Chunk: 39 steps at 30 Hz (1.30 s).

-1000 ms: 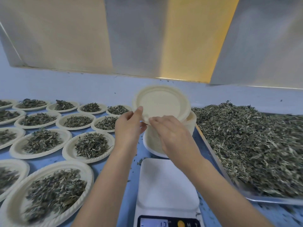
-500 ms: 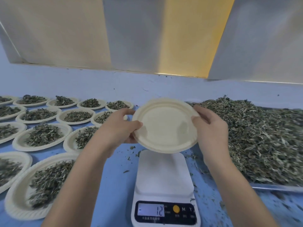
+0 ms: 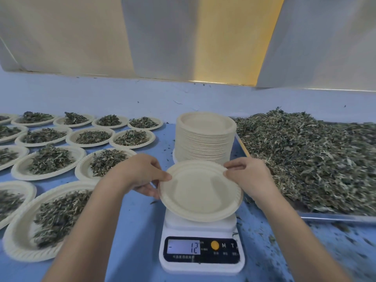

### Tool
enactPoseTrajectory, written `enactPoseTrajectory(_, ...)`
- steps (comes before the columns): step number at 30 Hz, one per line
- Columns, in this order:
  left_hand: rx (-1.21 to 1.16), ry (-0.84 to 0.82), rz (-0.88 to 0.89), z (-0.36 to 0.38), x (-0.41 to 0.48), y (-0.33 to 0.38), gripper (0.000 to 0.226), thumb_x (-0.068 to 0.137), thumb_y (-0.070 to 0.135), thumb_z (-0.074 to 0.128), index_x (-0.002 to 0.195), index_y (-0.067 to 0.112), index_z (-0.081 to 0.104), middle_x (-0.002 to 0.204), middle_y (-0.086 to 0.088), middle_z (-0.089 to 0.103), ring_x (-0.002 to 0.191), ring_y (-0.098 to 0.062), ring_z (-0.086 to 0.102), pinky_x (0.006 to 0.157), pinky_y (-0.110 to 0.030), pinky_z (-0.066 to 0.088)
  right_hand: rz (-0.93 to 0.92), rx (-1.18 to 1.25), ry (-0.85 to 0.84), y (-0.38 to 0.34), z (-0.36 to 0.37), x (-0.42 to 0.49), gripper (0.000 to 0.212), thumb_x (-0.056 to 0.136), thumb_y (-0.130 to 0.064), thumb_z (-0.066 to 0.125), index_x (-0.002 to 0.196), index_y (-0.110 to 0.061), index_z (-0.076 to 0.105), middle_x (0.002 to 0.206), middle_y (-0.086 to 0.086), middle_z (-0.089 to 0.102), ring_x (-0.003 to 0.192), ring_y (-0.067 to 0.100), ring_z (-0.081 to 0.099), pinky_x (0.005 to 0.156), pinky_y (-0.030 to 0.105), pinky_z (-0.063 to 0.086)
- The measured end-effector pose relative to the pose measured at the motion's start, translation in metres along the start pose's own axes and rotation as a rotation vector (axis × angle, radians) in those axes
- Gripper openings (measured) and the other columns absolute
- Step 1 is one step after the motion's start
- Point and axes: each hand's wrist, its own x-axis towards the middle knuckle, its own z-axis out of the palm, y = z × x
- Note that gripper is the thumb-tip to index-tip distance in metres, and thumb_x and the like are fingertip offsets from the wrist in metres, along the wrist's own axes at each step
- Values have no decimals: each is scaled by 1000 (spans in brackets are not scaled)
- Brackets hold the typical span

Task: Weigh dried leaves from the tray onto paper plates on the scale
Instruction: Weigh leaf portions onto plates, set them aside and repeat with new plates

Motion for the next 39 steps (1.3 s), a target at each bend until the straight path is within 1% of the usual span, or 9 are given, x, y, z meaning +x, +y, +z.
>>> enactPoseTrajectory(14, 146, 2, -75, 4, 11, -6, 32, 85, 31, 67, 95, 2, 60, 81, -6, 73, 62, -22, 69, 52, -23, 55, 0, -143, -46, 8, 9, -1, 26, 82, -22, 69, 108, -20, 70, 98, -7, 67, 96, 12, 59, 81, 26, 44)
enactPoseTrajectory(18, 364, 293, 126, 12, 5, 6, 25, 89, 34, 59, 85, 10, 54, 79, -7, 52, 67, -21, 46, 55, -26, 36, -32, -72, 14, 6, 3, 2, 22, 89, -25, 60, 109, -19, 69, 97, -8, 64, 84, 6, 54, 76, 26, 40)
enactPoseTrajectory(20, 325, 416, 292, 22, 1, 16, 19, 91, 33, 56, 91, 14, 59, 79, 2, 55, 71, -15, 50, 58, -25, 38, -38, -54, 90, 8, -5, 5, 22, 91, -24, 56, 108, -20, 70, 102, -5, 66, 86, 9, 54, 76, 27, 40)
enactPoseTrajectory(22, 205, 430, 425, 36, -5, 29, 14, 90, 31, 55, 92, 19, 62, 80, 15, 57, 76, -5, 53, 63, -20, 42, -42, -104, 188, 13, -16, 9, 24, 92, -22, 53, 110, -20, 69, 105, -2, 67, 83, 13, 54, 72, 27, 40)
enactPoseTrajectory(25, 38, 326, 512, 65, -11, 52, 14, 88, 27, 57, 84, 17, 66, 81, 8, 66, 76, -8, 59, 67, -16, 43, -43, -273, 301, 31, -33, 18, 27, 91, -16, 52, 113, -17, 67, 108, 2, 68, 70, 14, 53, 58, 28, 38)
enactPoseTrajectory(28, -72, 229, 548, 98, -13, 75, 20, 87, 23, 56, 82, 8, 67, 86, -6, 71, 87, -21, 64, 79, -36, 50, -1, -448, 257, 57, -45, 32, 32, 91, -16, 51, 121, -7, 60, 121, 14, 61, 99, 31, 57, 75, 34, 44)
enactPoseTrajectory(31, -103, 188, 567, 128, -12, 95, 21, 87, 21, 55, 85, 4, 67, 87, -8, 71, 86, -22, 66, 79, -38, 50, 130, -679, 107, 83, -53, 47, 50, 97, -35, 44, 137, -6, 42, 148, 20, 33, 138, 36, 27, 112, 43, 25)
enactPoseTrajectory(35, -208, 101, 531, 154, -9, 111, 16, 86, 20, 54, 79, 15, 68, 86, 0, 71, 87, -17, 66, 85, -41, 53, 324, -711, -7, 94, -56, 58, 72, 94, -62, 32, 152, -28, 8, 160, 10, -10, 144, 41, 0, 114, 53, 7)
enactPoseTrajectory(39, -271, 87, 539, 160, -2, 116, 19, 88, 19, 53, 76, 19, 68, 79, 7, 70, 80, -8, 67, 78, -32, 55, 419, -748, -119, 96, -51, 67, 76, 93, -68, 21, 152, -27, -3, 159, 13, -14, 144, 40, -3, 114, 53, -2)
